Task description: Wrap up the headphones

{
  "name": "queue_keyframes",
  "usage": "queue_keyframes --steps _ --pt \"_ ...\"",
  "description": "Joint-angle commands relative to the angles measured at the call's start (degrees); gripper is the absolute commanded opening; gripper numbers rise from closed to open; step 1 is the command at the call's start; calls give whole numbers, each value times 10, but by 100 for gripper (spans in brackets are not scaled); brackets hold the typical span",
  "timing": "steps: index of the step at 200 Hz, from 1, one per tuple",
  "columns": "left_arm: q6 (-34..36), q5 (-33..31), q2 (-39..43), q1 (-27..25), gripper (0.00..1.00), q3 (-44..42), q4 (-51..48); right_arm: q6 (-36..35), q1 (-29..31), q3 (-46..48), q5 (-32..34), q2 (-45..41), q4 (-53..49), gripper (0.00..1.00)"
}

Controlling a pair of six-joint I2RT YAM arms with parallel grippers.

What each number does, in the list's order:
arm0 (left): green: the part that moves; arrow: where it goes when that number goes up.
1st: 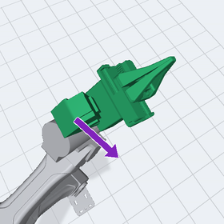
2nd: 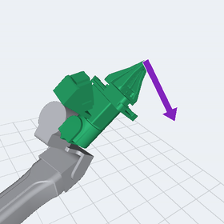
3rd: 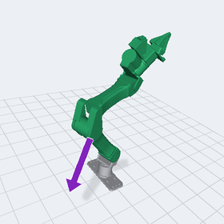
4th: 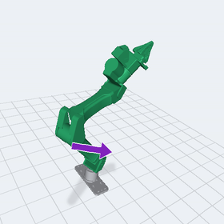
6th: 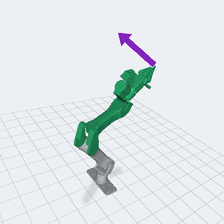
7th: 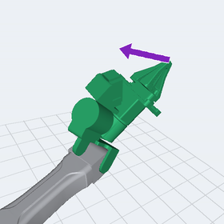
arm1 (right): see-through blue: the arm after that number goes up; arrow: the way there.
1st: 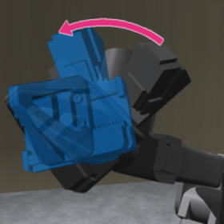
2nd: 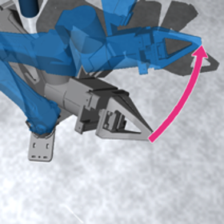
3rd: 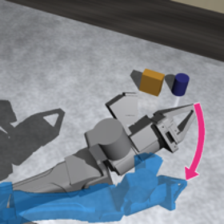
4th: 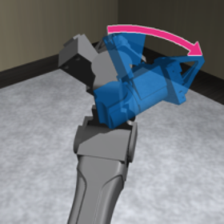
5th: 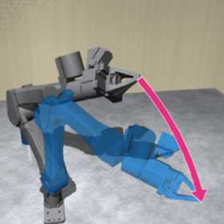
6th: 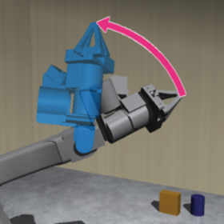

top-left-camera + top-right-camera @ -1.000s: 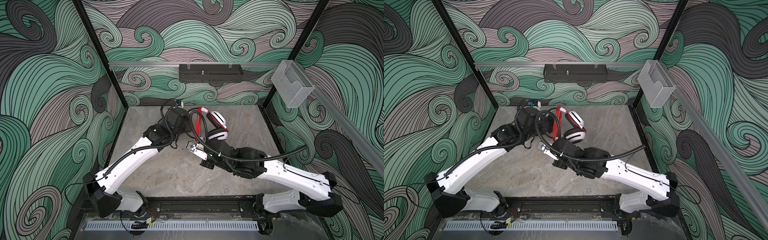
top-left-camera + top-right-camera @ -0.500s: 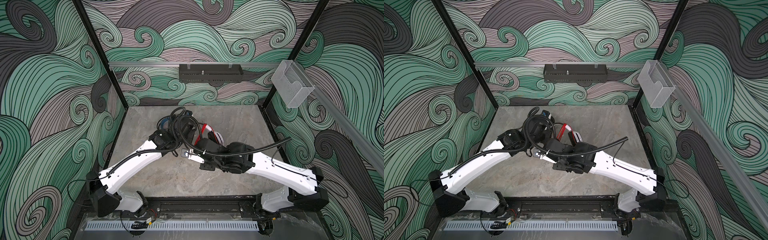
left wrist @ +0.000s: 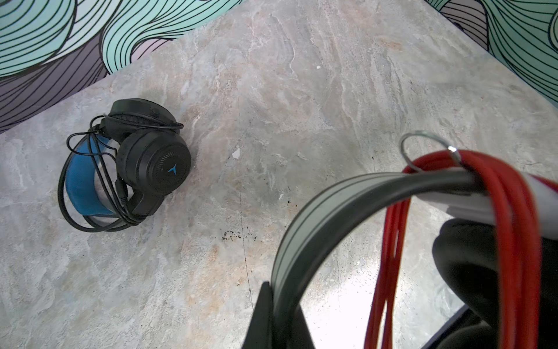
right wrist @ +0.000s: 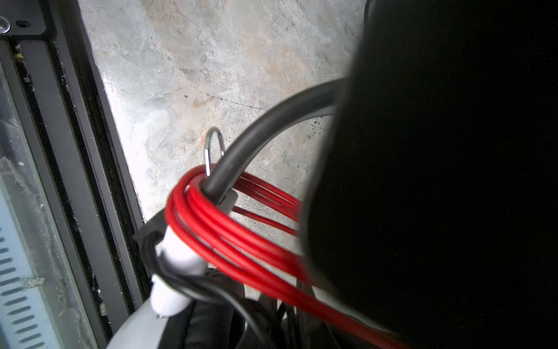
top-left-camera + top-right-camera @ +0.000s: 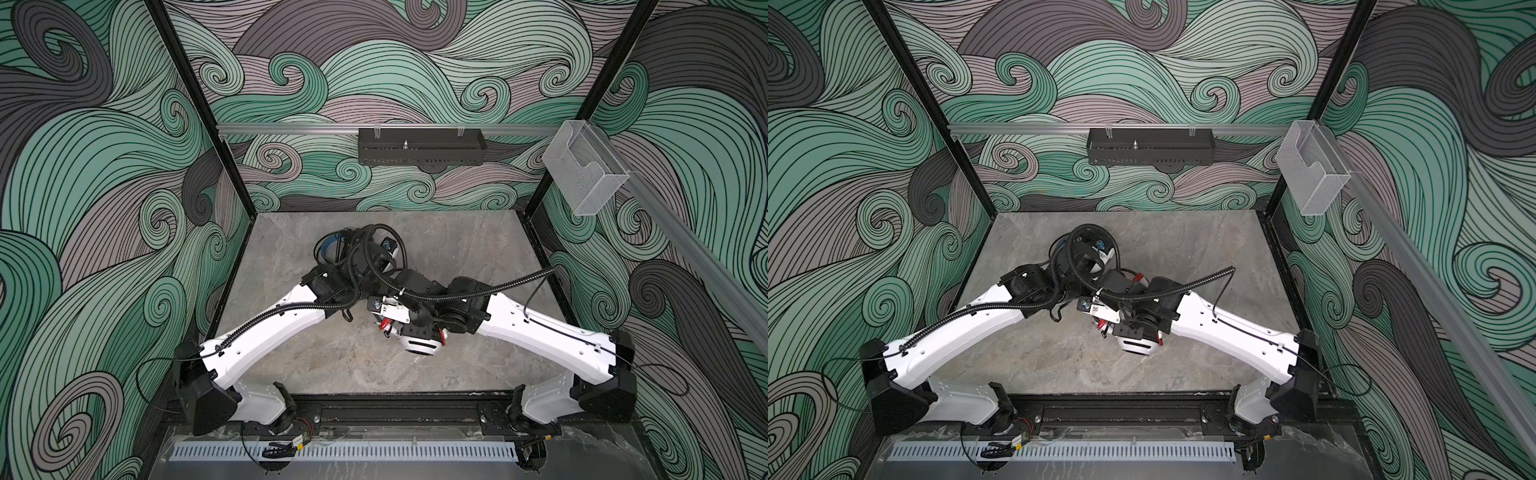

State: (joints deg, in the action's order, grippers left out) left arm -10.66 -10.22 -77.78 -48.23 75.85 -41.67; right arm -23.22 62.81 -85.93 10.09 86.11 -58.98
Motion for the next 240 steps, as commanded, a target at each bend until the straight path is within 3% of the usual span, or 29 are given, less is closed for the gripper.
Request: queue_keyframes --steps 1,34,63,90,118,153,208,240 --pt "-28 80 18 -12 0 4 33 60 -49 9 -8 44 33 15" --pt "-60 97 9 -12 0 -3 52 95 -101 5 -35 81 47 17" --pt "-87 88 2 -12 0 -10 56 125 -135 -13 -44 105 47 26" --pt "-105 50 -5 -10 0 -6 31 127 -137 -8 -44 84 54 37" --pt "-106 40 -9 -1 0 -7 21 138 -137 15 -50 45 59 41" --pt "-105 50 -19 3 0 -4 17 152 -137 44 -64 -6 60 44" --pt "-111 55 -26 7 0 5 12 159 -138 76 -47 -8 62 40" --pt "-116 56 -31 15 0 11 6 155 -138 65 -25 -39 61 50"
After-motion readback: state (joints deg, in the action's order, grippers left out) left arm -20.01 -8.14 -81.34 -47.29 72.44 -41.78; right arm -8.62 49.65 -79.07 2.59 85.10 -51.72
